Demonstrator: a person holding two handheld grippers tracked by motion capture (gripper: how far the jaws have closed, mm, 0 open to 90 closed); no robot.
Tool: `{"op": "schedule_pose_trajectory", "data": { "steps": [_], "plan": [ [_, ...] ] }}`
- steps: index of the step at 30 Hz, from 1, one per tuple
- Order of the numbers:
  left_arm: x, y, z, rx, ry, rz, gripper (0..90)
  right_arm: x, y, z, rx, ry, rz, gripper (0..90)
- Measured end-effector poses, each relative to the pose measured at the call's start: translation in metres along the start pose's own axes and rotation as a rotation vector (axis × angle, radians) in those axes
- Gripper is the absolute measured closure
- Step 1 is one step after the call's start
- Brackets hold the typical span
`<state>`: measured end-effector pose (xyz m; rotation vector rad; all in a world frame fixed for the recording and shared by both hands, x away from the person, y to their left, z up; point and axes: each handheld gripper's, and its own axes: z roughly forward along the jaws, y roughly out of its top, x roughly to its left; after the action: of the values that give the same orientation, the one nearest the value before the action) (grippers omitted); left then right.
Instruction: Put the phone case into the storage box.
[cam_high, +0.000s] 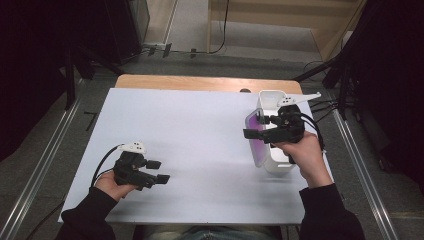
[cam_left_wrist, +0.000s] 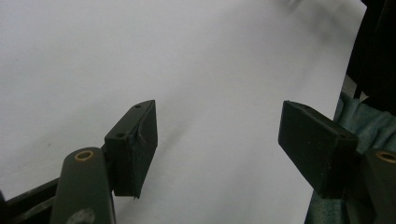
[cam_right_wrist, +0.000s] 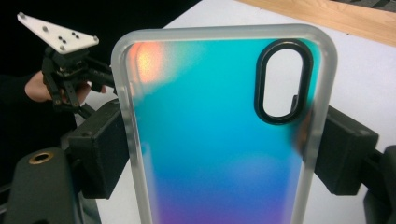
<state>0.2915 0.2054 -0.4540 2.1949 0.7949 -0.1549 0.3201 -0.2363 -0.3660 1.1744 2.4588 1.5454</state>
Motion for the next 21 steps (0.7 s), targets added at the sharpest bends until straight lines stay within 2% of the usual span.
{"op": "schedule_pose_trajectory", "data": {
  "steps": [8, 21],
  "plan": [
    [0.000, 0.000, 0.001, 0.003, -0.026, -0.009, 28.3, -0.006, 0.001, -0.008, -0.021, -0.019, 0.035, 15.3],
    [0.001, 0.001, -0.001, -0.010, -0.029, -0.011, 28.3, -0.018, 0.000, -0.023, -0.068, -0.064, 0.075, 15.3]
  ]
}}
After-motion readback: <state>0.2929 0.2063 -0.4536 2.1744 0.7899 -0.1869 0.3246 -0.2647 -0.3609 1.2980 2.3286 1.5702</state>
